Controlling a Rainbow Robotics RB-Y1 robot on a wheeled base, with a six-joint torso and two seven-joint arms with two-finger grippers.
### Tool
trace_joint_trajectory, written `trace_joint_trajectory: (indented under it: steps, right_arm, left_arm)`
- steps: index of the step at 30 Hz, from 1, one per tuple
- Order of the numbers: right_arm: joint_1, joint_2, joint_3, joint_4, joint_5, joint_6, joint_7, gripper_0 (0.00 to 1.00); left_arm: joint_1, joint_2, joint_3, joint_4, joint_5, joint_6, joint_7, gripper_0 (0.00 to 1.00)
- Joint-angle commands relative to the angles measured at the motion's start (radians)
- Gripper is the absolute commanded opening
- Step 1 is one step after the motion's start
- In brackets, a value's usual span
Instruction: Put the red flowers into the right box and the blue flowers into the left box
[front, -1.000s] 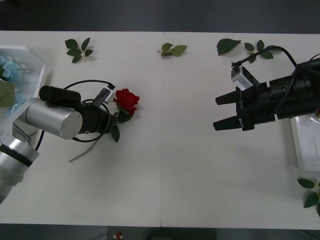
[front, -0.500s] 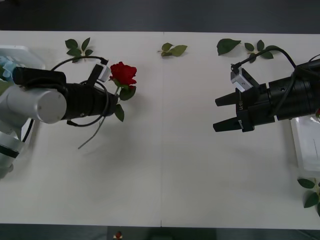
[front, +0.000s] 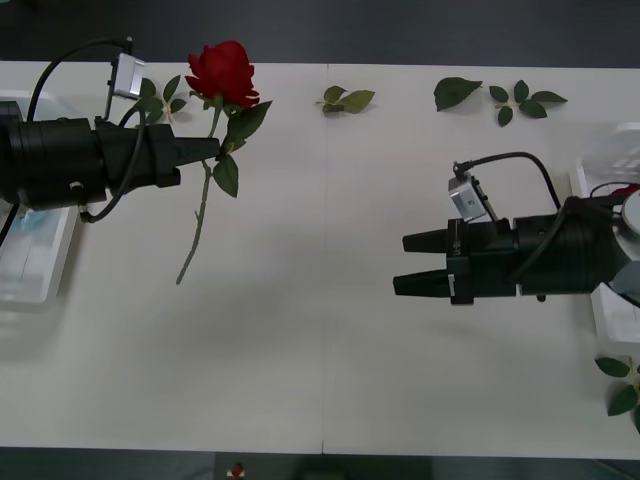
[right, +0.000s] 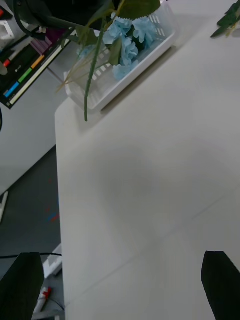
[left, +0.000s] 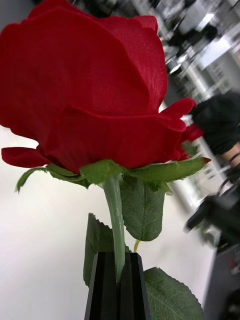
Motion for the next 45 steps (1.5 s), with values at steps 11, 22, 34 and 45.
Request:
trace_joint_trajectory:
  steps: [11,22,34,45]
  right_arm:
    - [0.211,0.319,-0.131,-0.114,0.043,-0.053,0.010,0.92]
    - [0.224,0.498,-0.171,-0.056,0.235,-0.089,0.010,0.92]
    - [0.196,0.620,-0.177,0.052,0.361,-0.100,0.010,0.82]
    - [0.187,0.640,-0.186,0.065,0.362,-0.105,0.010,0.00]
  left_arm:
    - [0.041,-0.342,0.069,-0.028,0.175,-0.041,-0.132,0.00]
    - [0.058,-0.497,0.066,-0.027,0.011,-0.046,-0.095,0.00]
    - [0.058,-0.589,0.070,-0.020,-0.116,-0.046,-0.063,0.00]
    - [0.061,-0.586,0.069,-0.020,-0.119,-0.046,-0.051,0.00]
